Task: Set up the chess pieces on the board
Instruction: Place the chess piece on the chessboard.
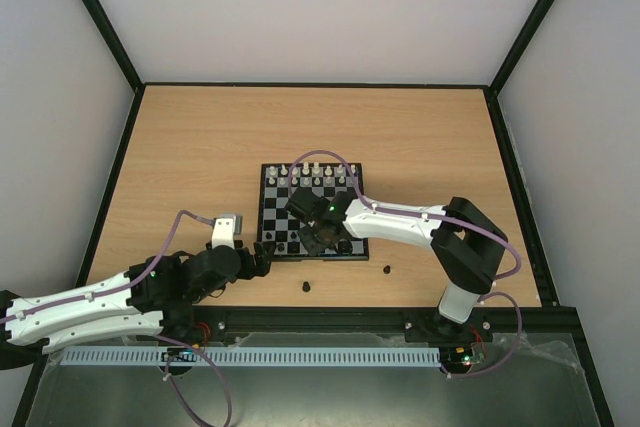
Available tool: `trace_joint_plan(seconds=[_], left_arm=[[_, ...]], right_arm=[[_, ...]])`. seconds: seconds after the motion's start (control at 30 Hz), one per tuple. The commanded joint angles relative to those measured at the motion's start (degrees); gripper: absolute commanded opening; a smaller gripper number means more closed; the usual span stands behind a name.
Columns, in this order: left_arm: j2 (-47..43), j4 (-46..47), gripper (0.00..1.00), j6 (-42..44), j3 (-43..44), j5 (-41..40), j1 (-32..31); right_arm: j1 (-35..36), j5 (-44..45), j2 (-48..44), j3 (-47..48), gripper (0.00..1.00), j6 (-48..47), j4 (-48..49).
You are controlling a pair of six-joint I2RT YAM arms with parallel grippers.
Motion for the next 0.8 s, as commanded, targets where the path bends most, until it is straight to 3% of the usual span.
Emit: trace_joint_plan(seconds=[0.0,0.77], left_arm=[[0.16,-0.8,0.99,0.03,0.16,-1.22,-0.26],[0.23,-0.85,0.99,0.01,0.17,-1.48,-0.26]], right_arm=[[-0.34,0.93,1.04,-0.57,0.07,-0.6,-0.84],[-0.43,-0.3,0.38,-1.98,0.11,-0.44,-0.71]])
